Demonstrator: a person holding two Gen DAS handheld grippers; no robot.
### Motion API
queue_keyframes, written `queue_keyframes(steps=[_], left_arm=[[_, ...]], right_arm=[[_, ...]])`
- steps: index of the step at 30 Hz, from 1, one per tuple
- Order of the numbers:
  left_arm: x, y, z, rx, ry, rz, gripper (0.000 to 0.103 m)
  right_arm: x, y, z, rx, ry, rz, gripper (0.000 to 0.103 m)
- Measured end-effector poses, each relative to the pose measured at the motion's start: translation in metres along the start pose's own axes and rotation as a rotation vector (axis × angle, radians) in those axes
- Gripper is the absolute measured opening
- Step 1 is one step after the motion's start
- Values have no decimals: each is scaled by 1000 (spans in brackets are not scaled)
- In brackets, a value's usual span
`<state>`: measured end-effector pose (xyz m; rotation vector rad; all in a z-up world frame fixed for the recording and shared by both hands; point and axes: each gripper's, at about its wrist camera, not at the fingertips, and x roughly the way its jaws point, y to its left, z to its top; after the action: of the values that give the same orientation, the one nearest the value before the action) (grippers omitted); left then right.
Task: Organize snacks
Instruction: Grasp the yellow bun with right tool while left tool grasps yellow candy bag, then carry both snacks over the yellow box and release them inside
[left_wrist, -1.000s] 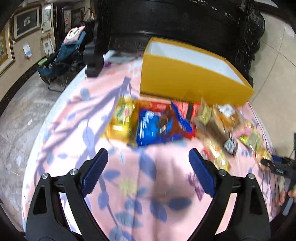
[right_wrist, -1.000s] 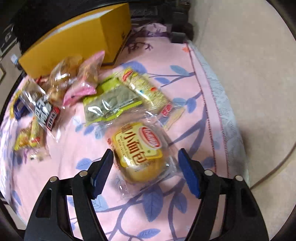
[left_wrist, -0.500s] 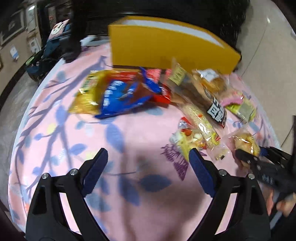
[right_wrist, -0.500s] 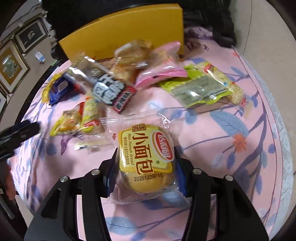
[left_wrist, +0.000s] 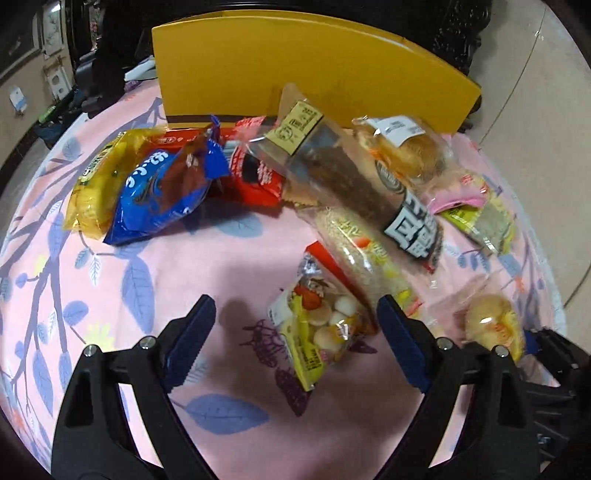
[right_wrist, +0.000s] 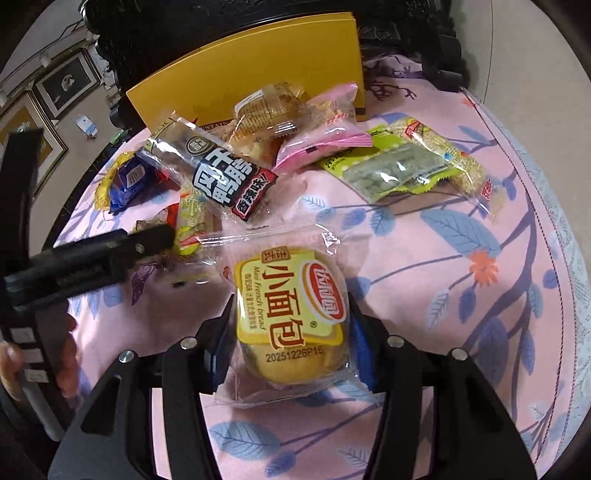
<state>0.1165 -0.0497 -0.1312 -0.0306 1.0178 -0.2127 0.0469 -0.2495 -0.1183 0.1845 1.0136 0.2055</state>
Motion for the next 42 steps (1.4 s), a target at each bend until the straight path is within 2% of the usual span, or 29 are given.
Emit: queue_keyframes(steps=[1, 3, 6, 10, 12, 24, 30, 38, 42], left_arm=[[2, 1, -2, -14, -1, 5, 84], [0, -1, -2, -10, -25, 40, 55], [0, 2, -2, -24, -35, 41, 55], [2, -6, -5, 7, -68, 82, 54], [-2, -2, -8, -12, -70, 59, 50], [-83, 9, -30, -23, -176, -38, 49], [-107, 10, -33, -8, -196, -45, 49], [-113, 21, -24, -31, -198, -38, 49], [-109, 20, -2, -9, -188, -22, 49]], right_arm=[[0, -1, 0, 4, 0, 5, 55], [0, -1, 0, 6, -1, 8, 55], [0, 1, 0, 0, -6, -6, 55], [1, 4, -1, -4, -32, -38, 54], [-2, 6, -3, 6, -38, -52, 53], [-45, 34, -11, -5, -112, -41, 53], [-50, 51, -8, -27, -122, -25, 53], [-50, 66, 12, -66, -129, -31, 53], [-47, 69, 42, -75, -132, -29, 53]])
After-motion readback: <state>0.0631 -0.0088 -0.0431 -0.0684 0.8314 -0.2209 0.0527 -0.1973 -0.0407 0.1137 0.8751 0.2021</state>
